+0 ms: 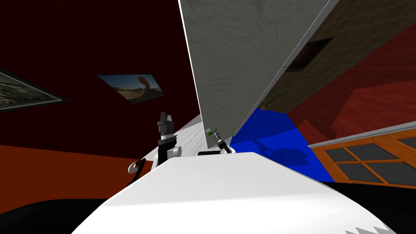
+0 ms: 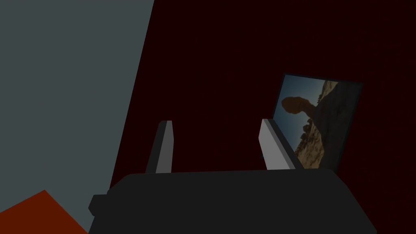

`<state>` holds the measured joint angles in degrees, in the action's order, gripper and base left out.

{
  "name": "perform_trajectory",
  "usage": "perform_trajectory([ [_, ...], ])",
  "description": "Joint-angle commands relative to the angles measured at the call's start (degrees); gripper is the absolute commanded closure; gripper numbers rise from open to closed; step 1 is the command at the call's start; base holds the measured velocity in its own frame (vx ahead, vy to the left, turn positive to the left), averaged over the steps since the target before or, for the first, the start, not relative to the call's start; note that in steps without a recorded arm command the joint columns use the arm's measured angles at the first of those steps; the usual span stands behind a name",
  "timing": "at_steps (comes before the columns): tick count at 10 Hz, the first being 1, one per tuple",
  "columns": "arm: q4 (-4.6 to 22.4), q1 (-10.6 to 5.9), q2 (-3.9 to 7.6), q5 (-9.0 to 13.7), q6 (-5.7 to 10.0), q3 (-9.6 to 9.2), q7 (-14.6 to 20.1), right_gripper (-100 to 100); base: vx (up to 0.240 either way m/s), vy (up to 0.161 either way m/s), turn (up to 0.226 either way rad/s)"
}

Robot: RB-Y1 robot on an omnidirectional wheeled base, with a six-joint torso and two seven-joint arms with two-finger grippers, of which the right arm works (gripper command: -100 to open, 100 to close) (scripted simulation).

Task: Push the door open

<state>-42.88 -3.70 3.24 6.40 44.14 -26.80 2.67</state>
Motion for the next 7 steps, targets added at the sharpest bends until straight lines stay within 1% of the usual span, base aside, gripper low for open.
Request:
perform_trajectory([
  [1,1.53,-0.98,-0.03,0.50,1.13,1.86,-0.19,100,0.063,0.082,-0.026],
  [2,1.66,-1.05,-0.20,0.63,1.15,2.43,-0.31,100,0.107,0.113,-0.037],
  [3,1.92,-1.20,-0.54,0.87,1.18,3.51,-0.55,100,0.141,0.157,-0.054],
  [4,2.04,-1.26,-0.73,0.98,1.20,4.03,-0.66,100,0.100,0.152,-0.062],
  [7,2.65,-1.61,-1.89,1.55,1.28,6.62,-1.21,100,0.114,0.172,-0.068],
])
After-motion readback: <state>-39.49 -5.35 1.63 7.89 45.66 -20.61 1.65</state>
